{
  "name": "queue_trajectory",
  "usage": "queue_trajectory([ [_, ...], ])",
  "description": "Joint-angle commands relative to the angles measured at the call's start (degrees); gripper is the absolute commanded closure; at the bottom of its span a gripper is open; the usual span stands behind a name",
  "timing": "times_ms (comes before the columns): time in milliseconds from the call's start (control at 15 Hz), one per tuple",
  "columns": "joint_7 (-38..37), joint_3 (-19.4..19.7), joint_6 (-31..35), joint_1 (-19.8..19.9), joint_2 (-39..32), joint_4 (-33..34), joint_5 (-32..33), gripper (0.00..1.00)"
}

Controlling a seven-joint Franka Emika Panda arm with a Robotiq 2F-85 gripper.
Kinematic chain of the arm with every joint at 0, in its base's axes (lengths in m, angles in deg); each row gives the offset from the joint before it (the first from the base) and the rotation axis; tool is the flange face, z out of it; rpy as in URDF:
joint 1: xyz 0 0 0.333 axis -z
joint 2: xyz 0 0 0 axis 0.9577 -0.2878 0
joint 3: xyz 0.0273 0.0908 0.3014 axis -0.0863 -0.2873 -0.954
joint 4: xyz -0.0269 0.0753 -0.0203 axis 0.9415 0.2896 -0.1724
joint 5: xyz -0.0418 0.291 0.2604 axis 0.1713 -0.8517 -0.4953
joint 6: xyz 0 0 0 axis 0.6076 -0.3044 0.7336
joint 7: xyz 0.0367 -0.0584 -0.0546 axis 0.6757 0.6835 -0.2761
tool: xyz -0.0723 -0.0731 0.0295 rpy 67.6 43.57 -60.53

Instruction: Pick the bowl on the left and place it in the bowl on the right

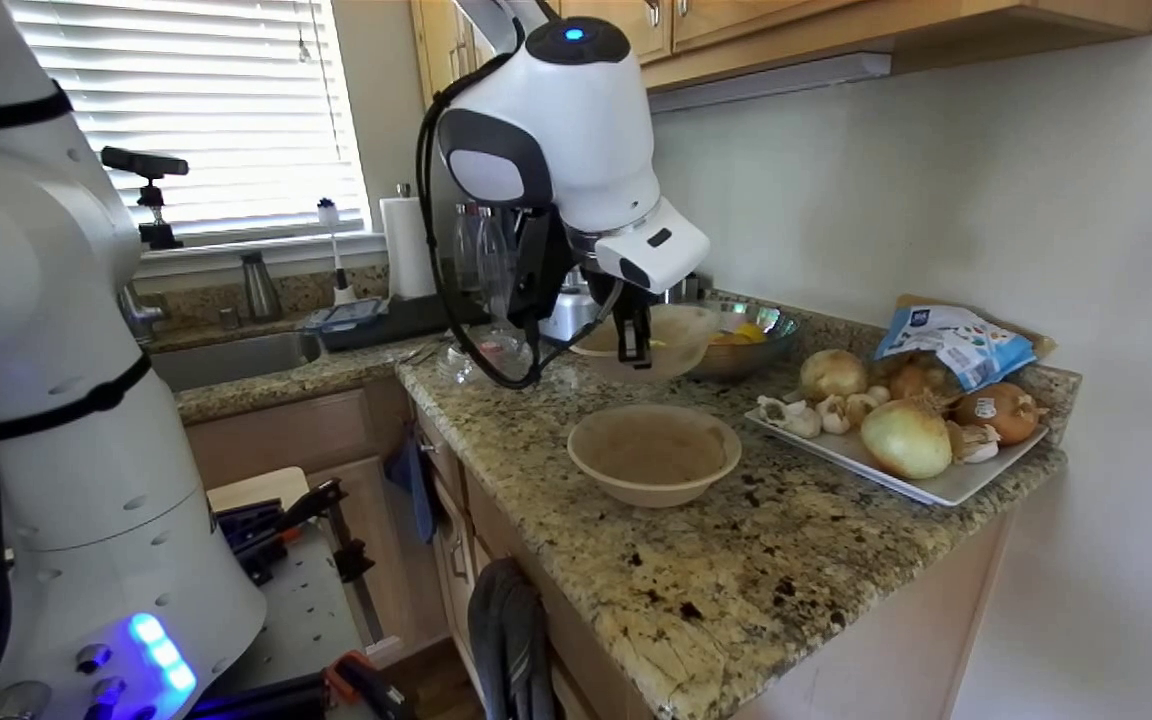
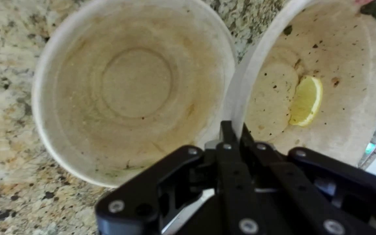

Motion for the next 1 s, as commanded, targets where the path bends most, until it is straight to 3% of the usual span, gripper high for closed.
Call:
queue_trajectory([
  [0, 1.79, 2.52, 0.8, 2.41, -0.85, 0.06, 0.67, 0.98],
  [467, 2.12, 5.98, 1.02, 4.9, -2.77, -1.14, 0.66, 0.98],
  [933, 2.64, 6.67, 0.66, 4.94, -2.02, -5.17, 1.18, 0.98],
])
